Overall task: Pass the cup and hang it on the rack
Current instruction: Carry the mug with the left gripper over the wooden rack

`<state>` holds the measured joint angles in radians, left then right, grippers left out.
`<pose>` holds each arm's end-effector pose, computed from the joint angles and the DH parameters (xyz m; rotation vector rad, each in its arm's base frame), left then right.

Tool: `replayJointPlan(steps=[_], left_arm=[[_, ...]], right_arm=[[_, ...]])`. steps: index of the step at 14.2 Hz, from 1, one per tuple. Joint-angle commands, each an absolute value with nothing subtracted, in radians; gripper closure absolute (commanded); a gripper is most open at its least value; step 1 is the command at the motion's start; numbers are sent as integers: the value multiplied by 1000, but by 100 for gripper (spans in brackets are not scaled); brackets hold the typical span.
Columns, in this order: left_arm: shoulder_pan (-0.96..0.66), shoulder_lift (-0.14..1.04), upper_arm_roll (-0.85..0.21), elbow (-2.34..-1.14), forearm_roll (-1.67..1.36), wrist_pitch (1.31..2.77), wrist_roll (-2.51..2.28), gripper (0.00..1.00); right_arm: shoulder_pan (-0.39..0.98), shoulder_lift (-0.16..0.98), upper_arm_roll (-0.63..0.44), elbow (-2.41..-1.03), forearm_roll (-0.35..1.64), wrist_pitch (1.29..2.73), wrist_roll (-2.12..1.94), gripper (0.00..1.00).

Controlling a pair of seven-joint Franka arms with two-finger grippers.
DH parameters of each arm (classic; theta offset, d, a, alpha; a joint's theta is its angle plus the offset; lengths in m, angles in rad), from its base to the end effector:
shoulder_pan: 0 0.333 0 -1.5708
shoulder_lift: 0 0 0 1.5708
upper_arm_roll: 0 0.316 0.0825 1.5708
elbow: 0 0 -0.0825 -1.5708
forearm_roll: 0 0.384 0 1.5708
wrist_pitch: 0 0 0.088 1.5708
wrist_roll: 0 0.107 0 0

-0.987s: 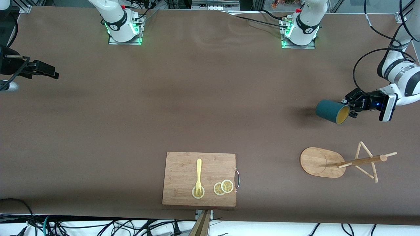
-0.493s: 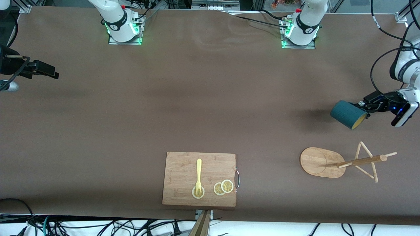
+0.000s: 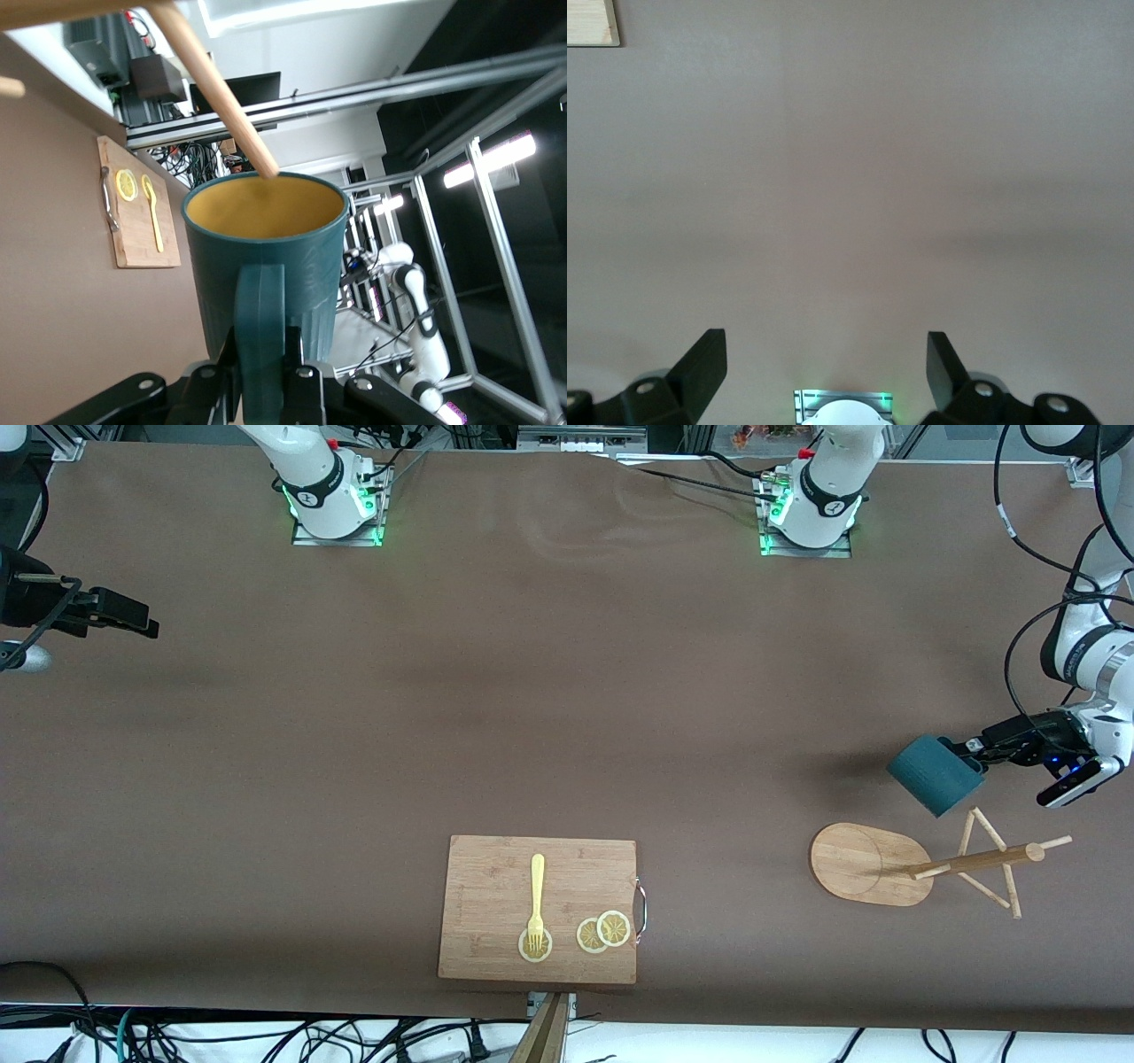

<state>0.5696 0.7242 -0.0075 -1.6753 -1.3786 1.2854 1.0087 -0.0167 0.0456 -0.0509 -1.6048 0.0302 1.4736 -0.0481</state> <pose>0.5829 0.2201 0.2319 1.4899 0.0471 0.3230 0.5530 -0.0334 0.5759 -3.0915 0.0300 0.2710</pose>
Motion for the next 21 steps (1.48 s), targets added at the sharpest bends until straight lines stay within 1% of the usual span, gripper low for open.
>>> replayJointPlan(steps=[1, 3, 6, 8, 11, 15, 17, 21], left_arm=[[572, 732, -8, -1643, -1425, 1267, 817, 100], [572, 732, -8, -1614, -1427, 1267, 761, 100], [572, 748, -8, -1609, -1450, 1267, 680, 100], [571, 770, -8, -1551, -1448, 1275, 603, 100], [578, 843, -8, -1482, -1479, 1272, 520, 100], [584, 842, -3, -1477, -1485, 1272, 402, 100], [588, 847, -2, -1454, -1485, 1273, 336, 100], [587, 871, 0, -1434, -1485, 1276, 321, 100]], right_arm=[[-21, 54, -51, -1578, 34, 1450, -61, 0], [-21, 54, -51, -1578, 34, 1450, -61, 0], [-21, 54, -51, -1578, 34, 1450, -61, 0], [-21, 54, -51, -1578, 34, 1450, -61, 0], [-21, 54, -51, -1578, 34, 1450, -61, 0], [-21, 54, -51, -1578, 34, 1448, -61, 0], [-21, 54, -51, -1578, 34, 1443, -61, 0], [-21, 54, -52, -1578, 34, 1443, -61, 0]])
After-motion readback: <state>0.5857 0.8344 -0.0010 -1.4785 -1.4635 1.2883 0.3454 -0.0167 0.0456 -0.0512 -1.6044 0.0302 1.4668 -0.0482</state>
